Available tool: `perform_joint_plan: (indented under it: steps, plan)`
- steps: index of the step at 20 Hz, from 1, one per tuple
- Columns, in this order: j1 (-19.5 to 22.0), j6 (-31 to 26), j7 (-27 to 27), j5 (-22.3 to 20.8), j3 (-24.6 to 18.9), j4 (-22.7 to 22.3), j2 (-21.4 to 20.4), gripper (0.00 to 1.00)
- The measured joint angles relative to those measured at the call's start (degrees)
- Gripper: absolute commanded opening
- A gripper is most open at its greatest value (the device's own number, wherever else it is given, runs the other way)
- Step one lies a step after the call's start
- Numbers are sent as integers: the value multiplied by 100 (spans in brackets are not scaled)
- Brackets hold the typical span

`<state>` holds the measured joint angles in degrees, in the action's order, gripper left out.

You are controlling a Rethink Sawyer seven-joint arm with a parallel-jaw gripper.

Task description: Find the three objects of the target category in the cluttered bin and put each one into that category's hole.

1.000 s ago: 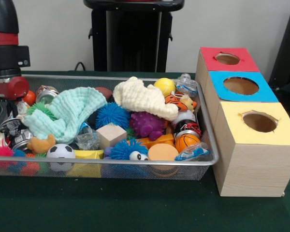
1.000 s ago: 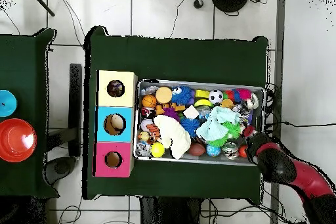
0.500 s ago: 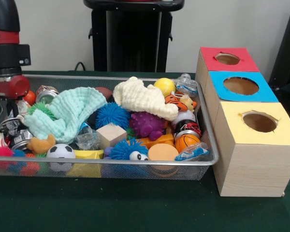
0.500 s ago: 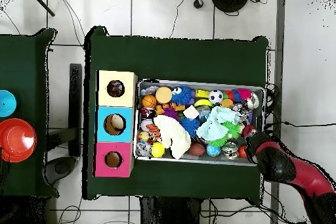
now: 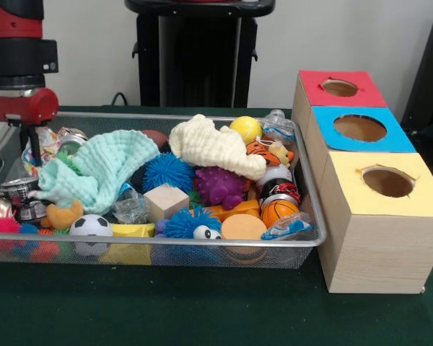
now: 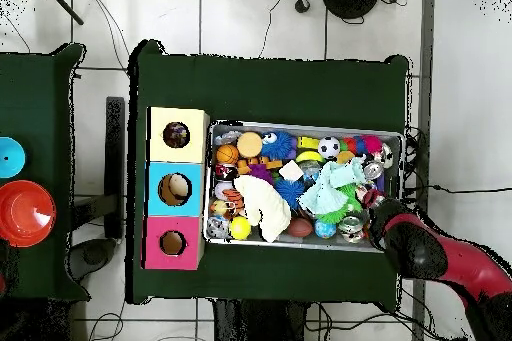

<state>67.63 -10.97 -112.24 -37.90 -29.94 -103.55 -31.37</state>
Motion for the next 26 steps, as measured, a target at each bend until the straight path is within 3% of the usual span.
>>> perform_joint_plan:
  steps: [15,26]
  plan:
    - [-917,1,0,1498,342,-630,-1352,0]
    - [-1563,2,0,2358,691,-840,-1576,0]
